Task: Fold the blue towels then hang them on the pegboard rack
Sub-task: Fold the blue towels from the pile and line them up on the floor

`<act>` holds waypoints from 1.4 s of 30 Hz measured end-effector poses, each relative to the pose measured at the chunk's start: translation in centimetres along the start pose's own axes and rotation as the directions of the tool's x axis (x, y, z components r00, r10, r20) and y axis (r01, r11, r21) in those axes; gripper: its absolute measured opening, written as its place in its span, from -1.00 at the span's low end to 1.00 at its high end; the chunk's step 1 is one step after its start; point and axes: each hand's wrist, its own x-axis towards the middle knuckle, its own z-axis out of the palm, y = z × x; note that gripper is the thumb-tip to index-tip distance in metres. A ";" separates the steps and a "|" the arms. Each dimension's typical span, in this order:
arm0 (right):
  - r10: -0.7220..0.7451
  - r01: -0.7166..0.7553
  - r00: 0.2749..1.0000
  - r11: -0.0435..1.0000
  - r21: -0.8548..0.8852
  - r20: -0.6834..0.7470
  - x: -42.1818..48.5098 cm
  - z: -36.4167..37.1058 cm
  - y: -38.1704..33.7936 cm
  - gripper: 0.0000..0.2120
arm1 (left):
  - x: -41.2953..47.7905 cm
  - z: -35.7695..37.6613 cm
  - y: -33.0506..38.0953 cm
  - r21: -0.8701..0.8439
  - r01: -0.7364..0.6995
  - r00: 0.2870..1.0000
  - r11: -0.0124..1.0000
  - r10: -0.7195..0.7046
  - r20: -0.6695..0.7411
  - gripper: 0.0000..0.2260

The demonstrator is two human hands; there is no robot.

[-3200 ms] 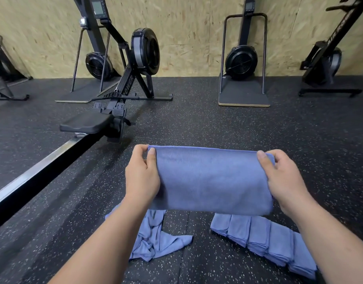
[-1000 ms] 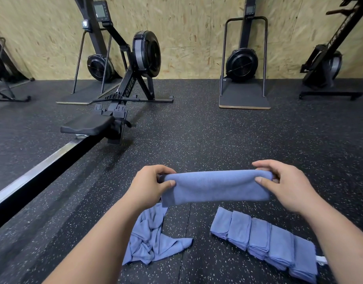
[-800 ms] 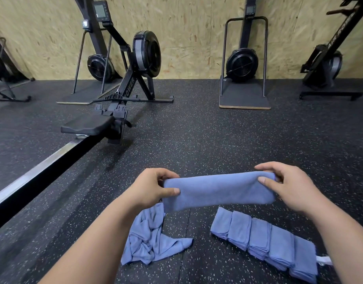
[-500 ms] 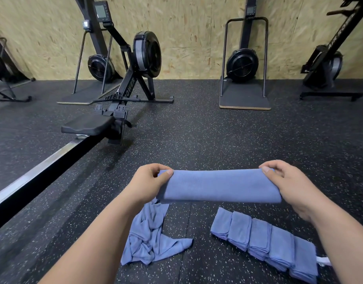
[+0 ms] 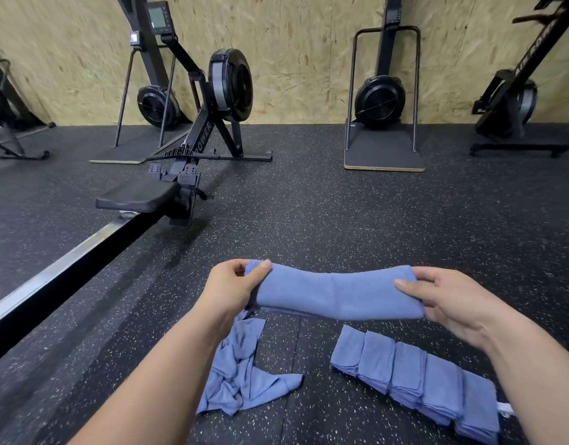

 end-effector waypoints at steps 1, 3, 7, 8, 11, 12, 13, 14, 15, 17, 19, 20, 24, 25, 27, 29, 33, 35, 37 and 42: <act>0.005 -0.005 1.000 1.000 -0.002 -0.028 0.1 0.0 0.1 -0.78 | 0.1 -0.2 -0.2 0.014 0.008 1.000 1.000 -0.008 0.016 -0.81; 0.013 -0.016 0.991 1.000 -0.015 -0.133 0.2 0.1 0.3 -0.78 | 0.4 -0.4 -0.6 0.065 -0.006 1.000 0.998 0.006 -0.003 -0.80; 0.019 -0.006 0.981 0.998 0.065 -0.195 0.8 0.8 0.3 -0.69 | 0.4 0.0 -0.5 0.144 -0.064 0.994 0.988 0.075 -0.077 -0.70; 0.004 0.013 0.978 0.997 0.079 -0.208 0.8 1.1 0.3 -0.66 | 0.3 0.2 -0.2 0.157 -0.073 0.992 0.985 0.088 -0.093 -0.71; -0.096 0.087 0.944 0.995 -0.041 -0.316 1.1 2.0 0.6 -0.63 | -0.4 1.1 0.3 0.194 -0.119 0.978 0.974 0.148 -0.145 -0.76; -0.141 0.105 0.924 0.987 -0.119 -0.355 1.0 2.3 0.6 -0.61 | -0.5 1.2 0.4 0.226 -0.142 0.970 0.964 0.181 -0.162 -0.76; -0.188 0.123 0.905 0.974 -0.189 -0.381 1.0 2.4 0.7 -0.58 | -0.6 1.2 0.5 0.241 -0.162 0.963 0.957 0.207 -0.175 -0.73; -0.228 0.140 0.890 0.961 -0.237 -0.396 1.0 2.4 0.7 -0.57 | -0.6 1.1 0.5 0.239 -0.178 0.957 0.955 0.224 -0.184 -0.70; -0.260 0.158 0.876 0.950 -0.268 -0.406 1.0 2.3 0.8 -0.55 | -0.5 1.0 0.5 0.224 -0.198 0.951 0.954 0.242 -0.193 -0.67; -0.297 0.167 0.852 0.935 -0.313 -0.430 1.2 1.9 0.9 -0.56 | -0.4 0.8 0.5 0.205 -0.236 0.934 0.950 0.280 -0.220 -0.68; -0.319 0.163 0.837 0.921 -0.353 -0.445 1.2 1.9 1.2 -0.58 | -0.3 0.8 0.3 0.215 -0.245 0.923 0.945 0.295 -0.248 -0.70; -0.323 0.156 0.835 0.916 -0.370 -0.447 1.3 1.9 1.5 -0.59 | -0.2 0.9 0.1 0.215 -0.223 0.928 0.951 0.275 -0.252 -0.70; -0.285 0.060 0.850 0.888 -0.456 -0.443 1.8 1.5 2.9 -0.54 | 0.5 1.0 -2.2 0.177 -0.029 0.986 0.984 0.057 -0.159 -0.54; -0.270 0.045 0.855 0.889 -0.455 -0.443 1.9 1.4 3.1 -0.53 | 0.6 1.0 -2.5 0.166 0.020 0.992 0.986 0.001 -0.123 -0.54; -0.253 0.049 0.866 0.901 -0.431 -0.432 1.9 1.5 3.2 -0.55 | 0.5 1.1 -2.6 0.145 0.073 0.996 0.987 -0.064 -0.061 -0.61; -0.244 0.057 0.869 0.913 -0.404 -0.430 1.8 2.0 2.8 -0.63 | 0.2 1.8 -2.5 0.123 0.088 0.996 0.989 -0.084 -0.035 -0.66; -0.326 0.084 0.830 0.875 -0.477 -0.452 0.9 4.2 1.2 -0.75 | -0.9 4.2 -1.5 0.168 -0.007 0.996 0.986 0.022 -0.085 -0.85; -0.376 0.136 0.823 0.858 -0.495 -0.426 0.2 5.9 0.6 -0.79 | -2.1 5.6 -0.8 0.221 -0.070 0.990 0.973 0.095 -0.106 -0.91; -0.421 0.181 0.822 0.832 -0.524 -0.384 -0.5 7.7 0.3 -0.83 | -3.4 7.0 -0.2 0.238 -0.131 0.983 0.962 0.157 -0.090 -0.89; -0.481 0.293 0.843 0.785 -0.547 -0.239 -1.9 11.3 1.2 -0.93 | -5.6 9.8 -0.3 0.180 -0.192 0.980 0.965 0.197 -0.009 -0.82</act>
